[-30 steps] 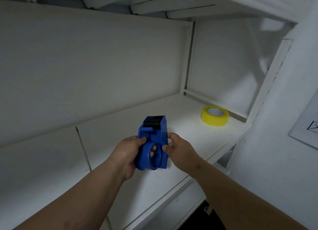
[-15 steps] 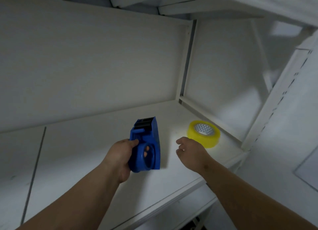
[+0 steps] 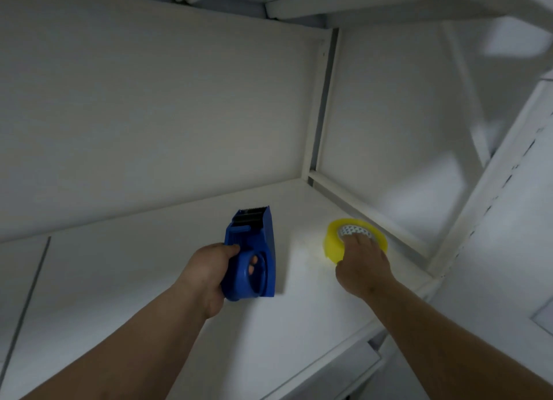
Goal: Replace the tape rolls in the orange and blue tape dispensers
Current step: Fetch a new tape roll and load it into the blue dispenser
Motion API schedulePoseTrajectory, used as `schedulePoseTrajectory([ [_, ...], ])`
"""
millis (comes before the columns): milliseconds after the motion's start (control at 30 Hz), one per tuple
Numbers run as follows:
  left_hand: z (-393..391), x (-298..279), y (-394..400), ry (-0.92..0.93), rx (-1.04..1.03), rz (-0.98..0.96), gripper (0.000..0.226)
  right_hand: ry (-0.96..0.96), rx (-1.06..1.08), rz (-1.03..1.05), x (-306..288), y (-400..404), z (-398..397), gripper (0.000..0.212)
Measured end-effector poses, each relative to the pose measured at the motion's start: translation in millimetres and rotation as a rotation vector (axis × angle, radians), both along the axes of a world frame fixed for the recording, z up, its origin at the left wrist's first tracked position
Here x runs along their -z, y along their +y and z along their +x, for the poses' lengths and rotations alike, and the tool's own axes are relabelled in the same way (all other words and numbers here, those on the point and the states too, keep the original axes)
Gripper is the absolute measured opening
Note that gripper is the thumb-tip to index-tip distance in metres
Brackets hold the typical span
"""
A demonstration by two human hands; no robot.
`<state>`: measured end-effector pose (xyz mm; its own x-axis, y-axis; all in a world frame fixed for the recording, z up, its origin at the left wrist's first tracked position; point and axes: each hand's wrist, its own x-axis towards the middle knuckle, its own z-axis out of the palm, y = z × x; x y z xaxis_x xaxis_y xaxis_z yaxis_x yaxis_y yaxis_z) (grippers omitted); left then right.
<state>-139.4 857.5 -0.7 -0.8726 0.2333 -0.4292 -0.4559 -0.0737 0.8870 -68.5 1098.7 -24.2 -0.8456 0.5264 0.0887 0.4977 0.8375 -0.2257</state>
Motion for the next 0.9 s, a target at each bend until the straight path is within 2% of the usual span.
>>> schedulePoseTrajectory([
  [300, -6, 4, 11, -0.009, -0.049, 0.004, 0.021, -0.249, -0.027, 0.115, 14, 36, -18, 0.062],
  [467, 3, 11, 24, -0.04, -0.11, 0.007, 0.019, -0.258, -0.153, 0.25, 24, 51, -21, 0.061],
  [633, 14, 13, 30, -0.066, -0.184, 0.041, 0.02, -0.203, -0.158, 0.258, 20, 59, -24, 0.049],
  [700, 18, 13, 28, -0.072, -0.218, 0.058, 0.02, -0.153, -0.137, 0.186, 16, 58, -27, 0.047],
  [767, 21, 12, 26, -0.075, -0.255, 0.071, 0.021, -0.099, -0.131, 0.005, 9, 55, -31, 0.053],
  [833, 21, 10, 22, -0.089, -0.301, 0.094, 0.02, 0.05, -0.124, -0.263, -3, 46, -35, 0.051],
  [900, 19, 9, 17, -0.103, -0.353, 0.118, 0.016, 0.21, -0.125, -0.576, -16, 34, -39, 0.034],
])
